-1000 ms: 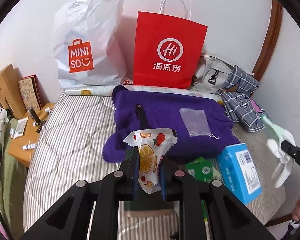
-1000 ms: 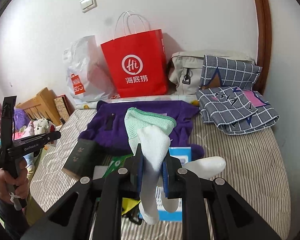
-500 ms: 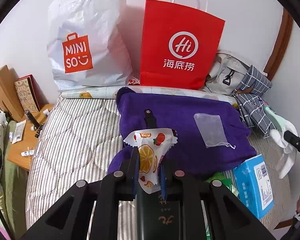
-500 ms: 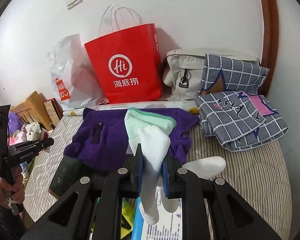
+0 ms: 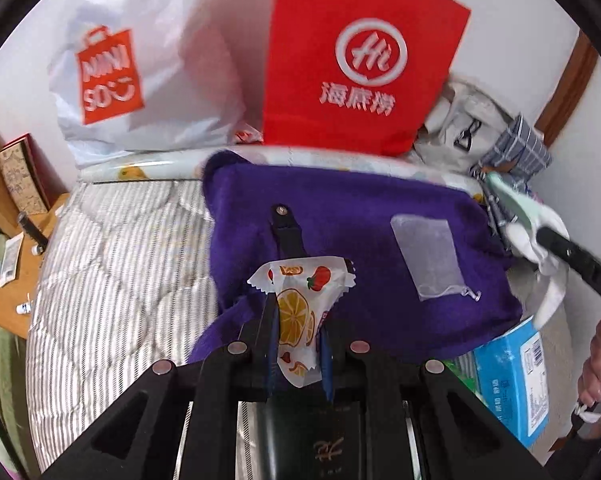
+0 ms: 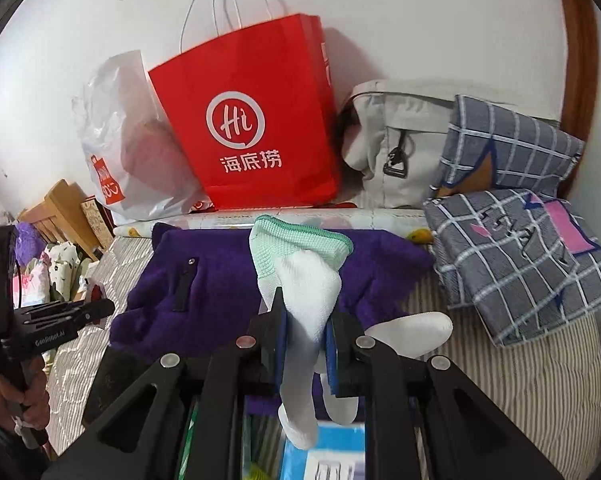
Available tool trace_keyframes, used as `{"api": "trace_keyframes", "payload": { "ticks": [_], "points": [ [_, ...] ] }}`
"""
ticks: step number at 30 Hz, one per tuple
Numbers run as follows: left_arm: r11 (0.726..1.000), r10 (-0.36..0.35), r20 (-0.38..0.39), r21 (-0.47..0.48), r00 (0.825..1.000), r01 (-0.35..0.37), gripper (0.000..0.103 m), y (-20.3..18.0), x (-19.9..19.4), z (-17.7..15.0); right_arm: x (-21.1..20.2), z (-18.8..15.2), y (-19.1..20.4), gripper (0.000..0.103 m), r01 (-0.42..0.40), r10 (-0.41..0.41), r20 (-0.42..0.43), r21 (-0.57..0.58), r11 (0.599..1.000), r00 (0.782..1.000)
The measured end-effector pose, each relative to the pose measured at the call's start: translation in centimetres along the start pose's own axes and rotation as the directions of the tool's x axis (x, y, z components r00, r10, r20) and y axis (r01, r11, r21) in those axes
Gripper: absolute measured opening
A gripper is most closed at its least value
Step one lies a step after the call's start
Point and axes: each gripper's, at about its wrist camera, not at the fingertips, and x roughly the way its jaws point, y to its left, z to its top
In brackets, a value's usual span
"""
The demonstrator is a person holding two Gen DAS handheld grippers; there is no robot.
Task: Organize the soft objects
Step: 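Lower the snack packet onto the towel with the left gripper while the right releases the sock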
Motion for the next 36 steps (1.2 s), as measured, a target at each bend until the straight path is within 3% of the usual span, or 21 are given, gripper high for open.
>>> {"api": "trace_keyframes", "payload": {
  "ticks": [11,27,30,32,36],
  "points": [
    [0.997,0.035,-0.089,0.075,0.995,-0.028,0.017,-1.2,4.2,0.7,5.8,0.3,-1.1,0.016,0.012,-0.013,-0.094,-0.014,1.000,0.995],
    [0.998,0.028,-0.157,0.057,0.987,-0.019,0.020,-0.6,6.9,1.4,10.0,0.0,-1.2,0.020,0.001,-0.001,-0.201,-0.002,1.000,0.980],
    [0.999,0.018,-0.171,0.046,0.985,-0.010,0.023,-0.4,7.4,1.4,10.1,0.1,-1.1,0.032,-0.011,0.010,-0.201,-0.003,1.000,0.980],
    [0.999,0.013,-0.168,0.051,0.986,-0.004,0.028,-0.5,7.5,1.4,9.8,0.2,-0.8,0.053,-0.020,0.017,-0.195,-0.014,1.000,0.981],
    [0.999,0.000,-0.160,0.054,0.987,0.009,0.050,-1.0,7.6,1.6,8.6,0.2,-0.1,0.061,0.004,-0.014,-0.165,-0.060,0.998,0.986]
  ]
}}
